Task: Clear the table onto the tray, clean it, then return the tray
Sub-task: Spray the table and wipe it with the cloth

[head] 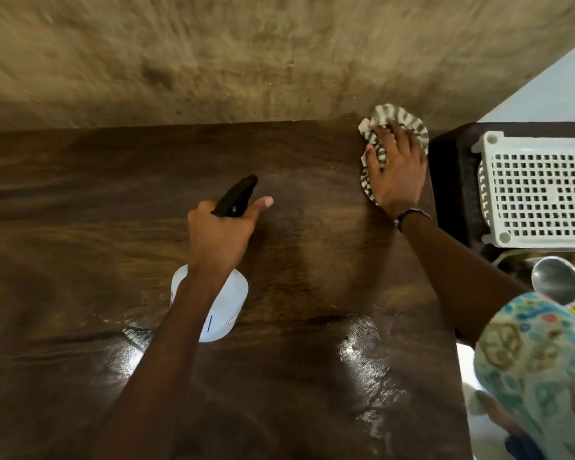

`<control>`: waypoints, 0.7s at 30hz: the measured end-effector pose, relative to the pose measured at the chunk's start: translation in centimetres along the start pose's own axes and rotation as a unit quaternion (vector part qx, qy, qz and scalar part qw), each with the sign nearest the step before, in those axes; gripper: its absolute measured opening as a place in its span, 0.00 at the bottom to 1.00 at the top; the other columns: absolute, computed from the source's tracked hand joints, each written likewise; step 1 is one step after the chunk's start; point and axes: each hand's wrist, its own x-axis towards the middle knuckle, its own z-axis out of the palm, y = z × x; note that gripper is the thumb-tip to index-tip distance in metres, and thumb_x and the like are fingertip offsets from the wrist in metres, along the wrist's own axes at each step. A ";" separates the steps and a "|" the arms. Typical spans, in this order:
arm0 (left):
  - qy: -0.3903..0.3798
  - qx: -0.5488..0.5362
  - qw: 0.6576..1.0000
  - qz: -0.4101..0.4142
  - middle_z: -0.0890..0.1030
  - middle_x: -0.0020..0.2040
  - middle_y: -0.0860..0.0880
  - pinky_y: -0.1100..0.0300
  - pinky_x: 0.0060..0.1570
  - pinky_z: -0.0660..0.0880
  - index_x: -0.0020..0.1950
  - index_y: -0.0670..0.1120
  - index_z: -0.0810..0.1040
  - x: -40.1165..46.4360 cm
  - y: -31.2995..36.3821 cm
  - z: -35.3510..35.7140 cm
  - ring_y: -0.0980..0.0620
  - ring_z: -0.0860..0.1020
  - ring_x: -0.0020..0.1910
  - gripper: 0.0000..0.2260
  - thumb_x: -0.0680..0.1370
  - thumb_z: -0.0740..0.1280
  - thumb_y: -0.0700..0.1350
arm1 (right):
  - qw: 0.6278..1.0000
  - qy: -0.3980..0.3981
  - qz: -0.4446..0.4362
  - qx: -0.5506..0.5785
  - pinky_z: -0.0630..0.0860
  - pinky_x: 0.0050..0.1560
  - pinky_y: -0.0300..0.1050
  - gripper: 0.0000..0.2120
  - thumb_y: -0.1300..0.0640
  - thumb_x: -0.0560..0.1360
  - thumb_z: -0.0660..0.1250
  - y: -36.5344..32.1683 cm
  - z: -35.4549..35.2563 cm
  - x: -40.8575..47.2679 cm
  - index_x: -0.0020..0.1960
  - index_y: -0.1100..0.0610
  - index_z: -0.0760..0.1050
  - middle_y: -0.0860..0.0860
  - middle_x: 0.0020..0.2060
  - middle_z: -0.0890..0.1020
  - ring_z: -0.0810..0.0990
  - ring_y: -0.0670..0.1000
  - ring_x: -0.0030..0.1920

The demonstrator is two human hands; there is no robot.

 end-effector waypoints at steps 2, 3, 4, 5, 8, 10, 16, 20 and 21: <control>-0.003 0.001 1.000 -0.002 0.82 0.48 0.45 0.66 0.32 0.70 0.51 0.50 0.70 -0.4 -0.1 0.0 0.48 0.81 0.47 0.23 0.66 0.74 0.60 | 0.999 0.023 0.032 0.000 0.59 0.73 0.53 0.21 0.44 0.80 0.54 -0.1 0.0 -1.6 0.71 0.47 0.68 0.50 0.73 0.67 0.62 0.56 0.74; -0.005 0.005 1.000 0.000 0.82 0.48 0.44 0.66 0.31 0.69 0.53 0.49 0.71 -0.7 -0.2 0.1 0.48 0.81 0.46 0.24 0.66 0.74 0.60 | 0.999 0.031 0.044 0.002 0.59 0.72 0.54 0.21 0.44 0.79 0.55 0.0 0.0 -2.5 0.71 0.47 0.68 0.50 0.73 0.67 0.62 0.56 0.74; -0.006 0.009 1.000 0.003 0.82 0.47 0.44 0.67 0.30 0.68 0.54 0.47 0.72 -1.0 -0.3 0.1 0.49 0.80 0.45 0.25 0.66 0.74 0.61 | 0.998 0.035 0.051 0.006 0.59 0.72 0.54 0.21 0.44 0.79 0.55 0.1 0.0 -3.5 0.71 0.48 0.69 0.50 0.73 0.67 0.62 0.56 0.74; -0.006 0.012 1.000 0.006 0.82 0.47 0.44 0.68 0.30 0.68 0.54 0.47 0.73 -1.3 -0.4 0.1 0.49 0.81 0.45 0.26 0.66 0.74 0.61 | 0.998 0.039 0.054 0.009 0.59 0.72 0.55 0.21 0.45 0.79 0.56 0.4 -0.1 -4.5 0.71 0.48 0.69 0.50 0.73 0.68 0.63 0.56 0.74; -0.012 0.020 1.000 0.006 0.81 0.48 0.44 0.66 0.31 0.69 0.52 0.48 0.72 -2.3 -0.9 0.3 0.49 0.81 0.45 0.25 0.65 0.74 0.62 | 0.997 0.050 0.064 0.006 0.60 0.71 0.57 0.21 0.45 0.79 0.57 1.2 -0.4 -7.8 0.70 0.49 0.69 0.51 0.72 0.69 0.63 0.57 0.73; -0.014 0.024 1.000 0.004 0.81 0.49 0.44 0.65 0.32 0.69 0.47 0.51 0.72 -3.0 -1.1 0.4 0.49 0.81 0.45 0.21 0.65 0.74 0.62 | 0.996 0.056 0.072 0.002 0.61 0.71 0.57 0.21 0.46 0.79 0.57 1.6 -0.4 -9.9 0.70 0.49 0.70 0.51 0.72 0.69 0.64 0.57 0.73; -0.008 0.046 0.999 0.012 0.82 0.43 0.44 0.67 0.30 0.64 0.37 0.56 0.67 -6.1 -2.0 0.5 0.57 0.77 0.37 0.17 0.66 0.73 0.62 | 0.995 0.060 0.078 0.000 0.62 0.71 0.59 0.20 0.45 0.79 0.58 2.6 -0.6 -15.6 0.69 0.48 0.70 0.51 0.71 0.70 0.65 0.57 0.73; -0.005 0.044 0.999 0.010 0.82 0.42 0.45 0.67 0.30 0.64 0.36 0.57 0.66 -8.5 -3.1 0.4 0.57 0.76 0.36 0.17 0.66 0.73 0.61 | 0.995 0.067 0.080 0.003 0.64 0.70 0.60 0.20 0.45 0.78 0.58 3.1 -0.7 -19.5 0.69 0.47 0.70 0.50 0.72 0.69 0.65 0.56 0.72; -0.005 0.045 0.999 0.014 0.83 0.41 0.45 0.67 0.30 0.64 0.35 0.56 0.67 -9.2 -3.4 0.4 0.57 0.77 0.35 0.17 0.66 0.74 0.61 | 0.995 0.066 0.076 0.005 0.64 0.69 0.60 0.20 0.45 0.79 0.58 3.3 -0.8 -20.5 0.69 0.47 0.70 0.49 0.72 0.69 0.65 0.56 0.73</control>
